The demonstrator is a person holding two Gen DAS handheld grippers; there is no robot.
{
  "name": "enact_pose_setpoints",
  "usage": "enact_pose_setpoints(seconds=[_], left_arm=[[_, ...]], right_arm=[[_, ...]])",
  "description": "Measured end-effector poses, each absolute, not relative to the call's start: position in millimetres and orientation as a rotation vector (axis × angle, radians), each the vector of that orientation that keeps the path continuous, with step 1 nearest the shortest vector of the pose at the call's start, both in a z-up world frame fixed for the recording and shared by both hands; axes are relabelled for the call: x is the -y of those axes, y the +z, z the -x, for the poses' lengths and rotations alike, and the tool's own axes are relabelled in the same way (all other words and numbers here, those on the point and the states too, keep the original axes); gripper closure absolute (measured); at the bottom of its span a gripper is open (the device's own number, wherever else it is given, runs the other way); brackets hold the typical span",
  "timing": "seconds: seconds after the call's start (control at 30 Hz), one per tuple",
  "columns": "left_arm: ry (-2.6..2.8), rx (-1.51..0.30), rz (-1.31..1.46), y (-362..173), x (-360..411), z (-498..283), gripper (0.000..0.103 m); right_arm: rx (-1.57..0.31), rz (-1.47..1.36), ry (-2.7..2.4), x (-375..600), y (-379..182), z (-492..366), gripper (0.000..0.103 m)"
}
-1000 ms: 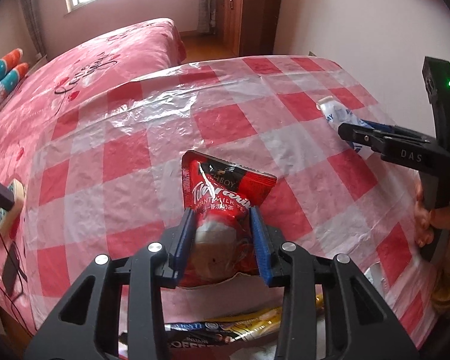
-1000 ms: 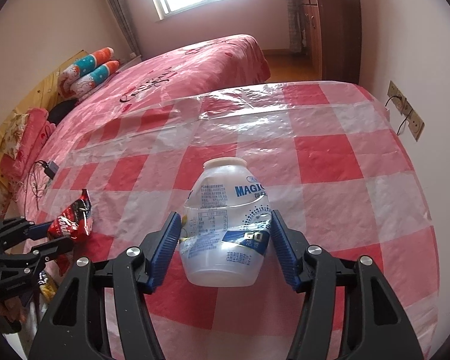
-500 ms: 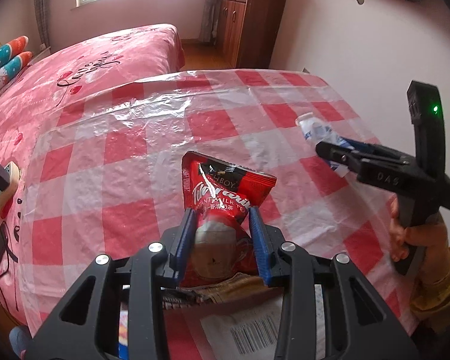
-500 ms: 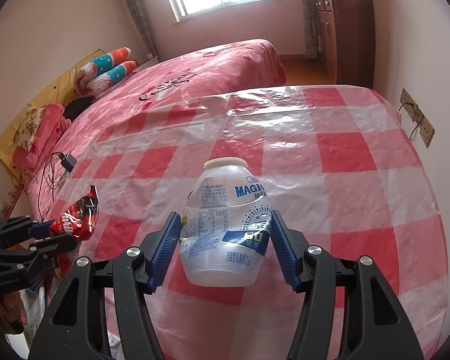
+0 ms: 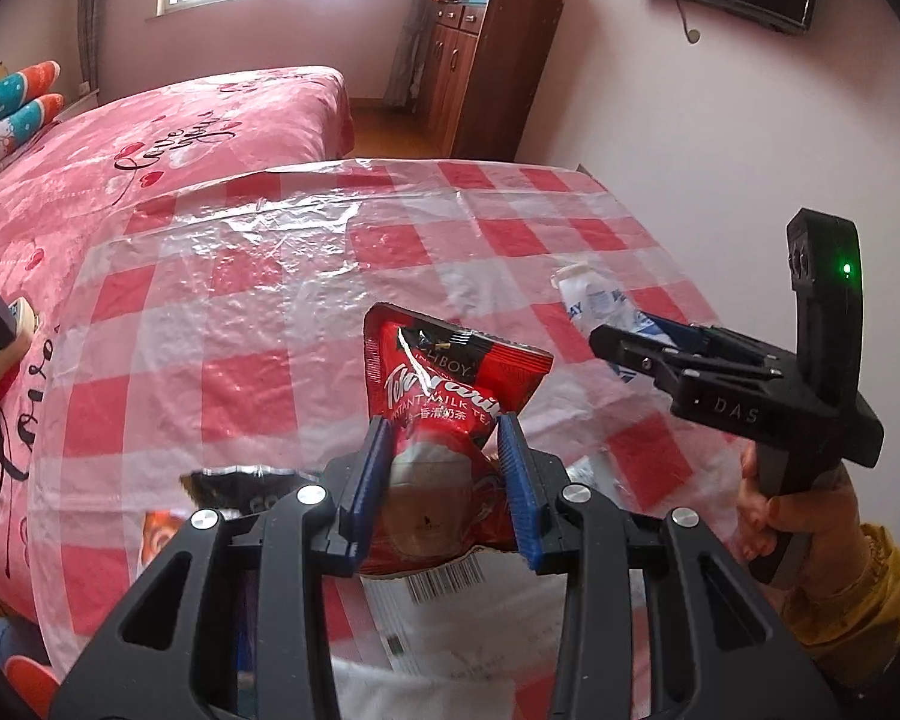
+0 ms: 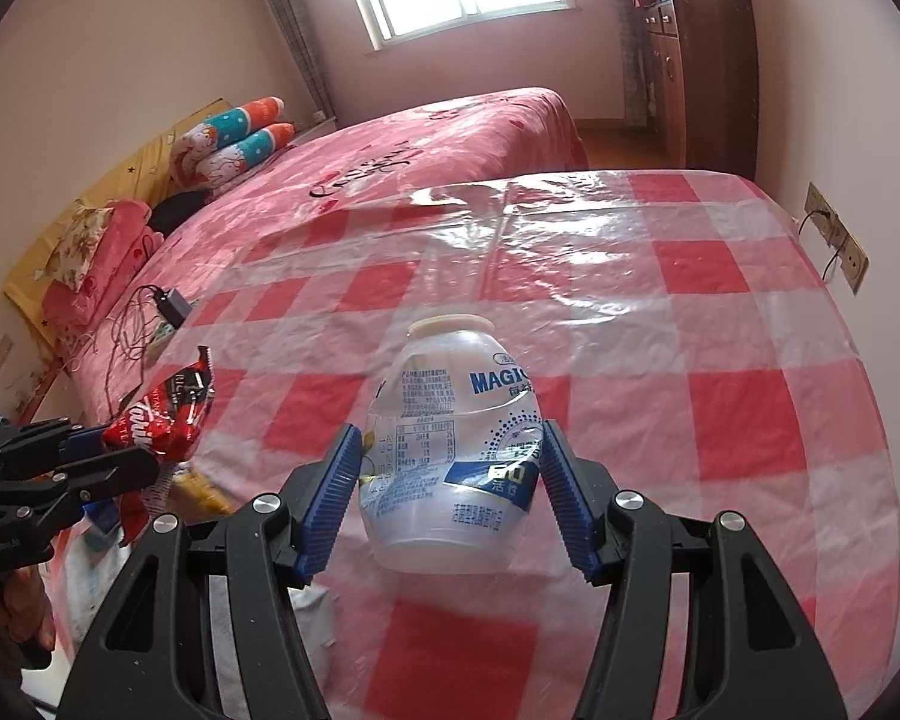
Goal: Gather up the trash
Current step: 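Lift the red snack bag and white bottle off the table, then carry both items over the orange bucket and open both grippers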
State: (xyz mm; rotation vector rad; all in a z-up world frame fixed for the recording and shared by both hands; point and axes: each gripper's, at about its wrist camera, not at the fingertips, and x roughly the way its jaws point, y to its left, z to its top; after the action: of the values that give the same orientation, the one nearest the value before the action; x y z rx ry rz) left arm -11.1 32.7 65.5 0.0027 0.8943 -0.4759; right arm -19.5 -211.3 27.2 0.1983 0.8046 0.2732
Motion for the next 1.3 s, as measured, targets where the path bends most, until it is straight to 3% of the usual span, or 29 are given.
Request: enact_pose_setpoints(seconds=[1.3], left_arm=[[-0.371,-0.799,0.224,77,-167,135,0.065]], right_arm=[[-0.820,-0.122,0.563,76,71,128,0.042]])
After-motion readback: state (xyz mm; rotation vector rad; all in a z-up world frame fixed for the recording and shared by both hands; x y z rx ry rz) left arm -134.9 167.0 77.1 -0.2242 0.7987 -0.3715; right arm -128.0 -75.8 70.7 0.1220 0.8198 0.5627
